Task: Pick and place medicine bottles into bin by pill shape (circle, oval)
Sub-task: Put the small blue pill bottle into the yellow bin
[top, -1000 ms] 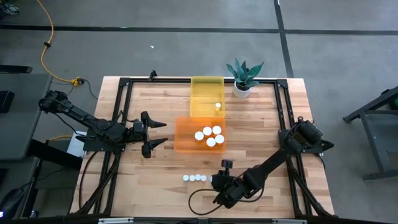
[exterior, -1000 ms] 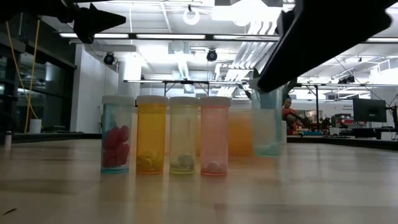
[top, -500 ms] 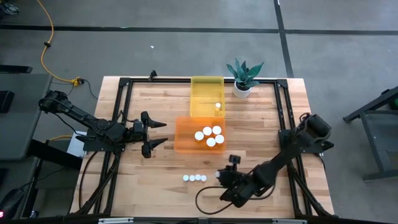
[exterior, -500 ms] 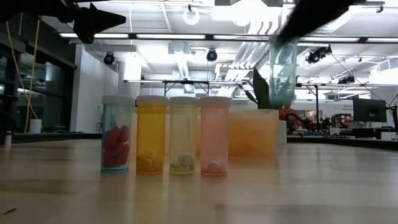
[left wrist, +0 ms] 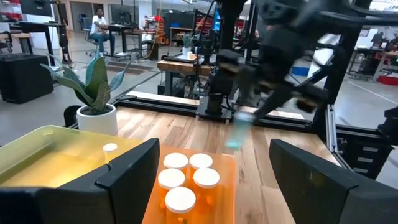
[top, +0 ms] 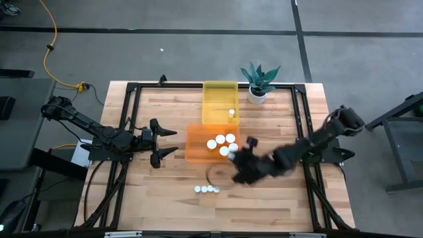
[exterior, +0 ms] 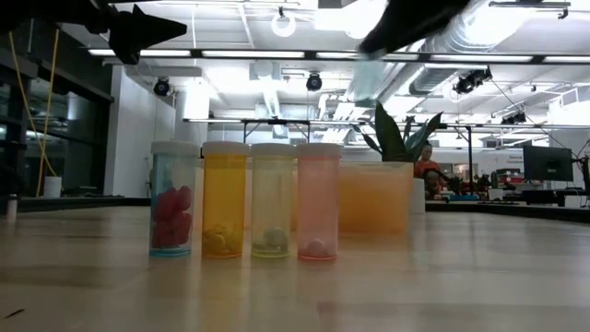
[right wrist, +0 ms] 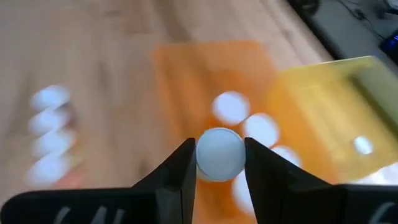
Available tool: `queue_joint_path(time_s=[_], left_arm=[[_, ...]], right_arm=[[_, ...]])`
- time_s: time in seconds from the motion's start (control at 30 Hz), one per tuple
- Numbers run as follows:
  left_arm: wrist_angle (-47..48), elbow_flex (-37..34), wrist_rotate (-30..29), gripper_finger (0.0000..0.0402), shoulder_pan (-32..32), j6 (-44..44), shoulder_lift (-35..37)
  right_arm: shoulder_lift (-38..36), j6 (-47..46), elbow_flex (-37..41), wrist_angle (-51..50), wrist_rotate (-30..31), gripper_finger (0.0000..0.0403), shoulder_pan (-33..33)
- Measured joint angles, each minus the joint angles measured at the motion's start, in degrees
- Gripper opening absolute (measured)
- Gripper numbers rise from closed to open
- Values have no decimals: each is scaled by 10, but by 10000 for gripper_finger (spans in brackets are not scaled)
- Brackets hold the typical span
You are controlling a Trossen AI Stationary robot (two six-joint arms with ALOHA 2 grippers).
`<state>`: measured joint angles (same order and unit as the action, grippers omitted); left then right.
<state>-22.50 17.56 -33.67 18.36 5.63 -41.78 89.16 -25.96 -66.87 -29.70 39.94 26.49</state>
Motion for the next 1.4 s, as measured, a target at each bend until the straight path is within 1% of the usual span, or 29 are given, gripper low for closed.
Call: queue_joint_path(time_s=[0.1,0.3,0.4,0.47,0.5,0.7,0.9,1.03,1.13,1.27,1.4], left_arm=[[0,0,0,291,0,0,0],[2,0,0,291,0,1,0],[2,0,0,291,0,1,0],[3,0,0,291,0,1,0],[3,0,0,291,0,2,0],[4,0,0,291,0,2,0],[2,0,0,291,0,0,0],[2,0,0,291,0,-2,0],[2,0,0,291,0,-2,0],[2,0,0,291,0,1,0],[2,0,0,291,0,2,0]], right_arm=[[1,49,0,24,-37,94,-78],[2,118,0,106,-52,94,-225],[5,129,0,145,-95,94,-281],[16,124,0,162,-131,94,-310],[24,117,0,170,-140,94,-321],[98,66,0,193,-151,95,-362],[146,52,-2,183,-163,95,-387],[149,47,-2,175,-150,95,-392],[149,27,-2,148,-138,95,-392],[149,8,-2,120,-141,95,-392],[149,4,-2,120,-146,95,-392]])
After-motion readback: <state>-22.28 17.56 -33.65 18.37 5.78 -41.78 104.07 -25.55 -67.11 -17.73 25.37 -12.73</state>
